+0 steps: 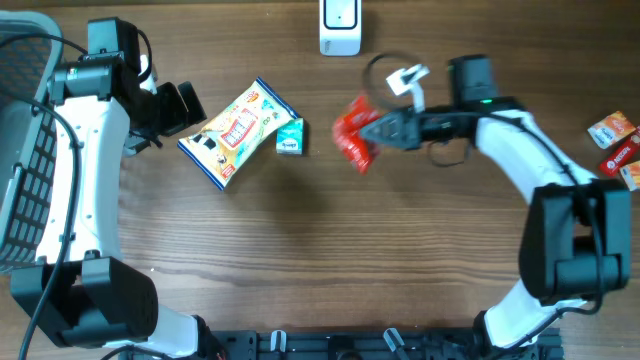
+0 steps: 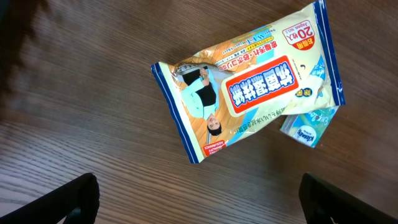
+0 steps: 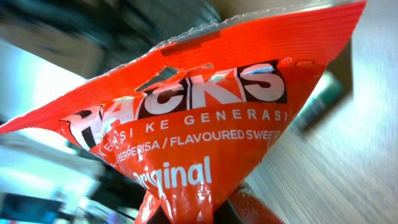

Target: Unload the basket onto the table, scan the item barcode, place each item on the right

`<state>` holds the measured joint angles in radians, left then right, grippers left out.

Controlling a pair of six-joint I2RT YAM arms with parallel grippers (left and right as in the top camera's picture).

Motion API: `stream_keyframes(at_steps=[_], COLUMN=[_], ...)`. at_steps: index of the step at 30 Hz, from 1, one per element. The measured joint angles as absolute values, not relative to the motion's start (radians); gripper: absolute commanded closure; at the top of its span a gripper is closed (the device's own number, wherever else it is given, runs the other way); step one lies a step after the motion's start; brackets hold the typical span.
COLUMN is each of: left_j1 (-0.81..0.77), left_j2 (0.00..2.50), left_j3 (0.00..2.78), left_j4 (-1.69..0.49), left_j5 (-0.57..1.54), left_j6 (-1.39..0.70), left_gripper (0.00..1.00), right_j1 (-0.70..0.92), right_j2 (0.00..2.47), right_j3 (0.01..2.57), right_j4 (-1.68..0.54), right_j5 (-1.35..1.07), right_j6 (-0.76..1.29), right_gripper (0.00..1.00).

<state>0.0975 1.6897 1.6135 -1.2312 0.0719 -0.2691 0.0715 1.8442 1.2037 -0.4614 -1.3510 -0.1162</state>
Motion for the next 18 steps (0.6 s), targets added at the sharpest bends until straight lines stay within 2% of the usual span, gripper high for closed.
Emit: stream_keyframes(at_steps=[9, 14, 18], left_j1=[0.097, 0.097, 0.097], left_j2=[1.690, 1.690, 1.690], left_j3=[1.613, 1.613, 1.613], left_j4=[-1.232, -1.232, -1.231], left_j5=[0.072, 0.072, 0.072], left_j6=[-0.269, -0.269, -0.269], left_gripper=[0.00, 0.00, 0.00], right_j1=[-0.065, -0.076, -0.077], right_j2=[1.844, 1.845, 1.845], right_j3=[1.205, 1.205, 1.205], right_j4=[-0.324, -0.204, -0.214], right_j5=[-1.545, -1.540, -1.442], right_j6=[0.125, 0.334, 0.484], right_gripper=[0.96, 0.96, 0.96])
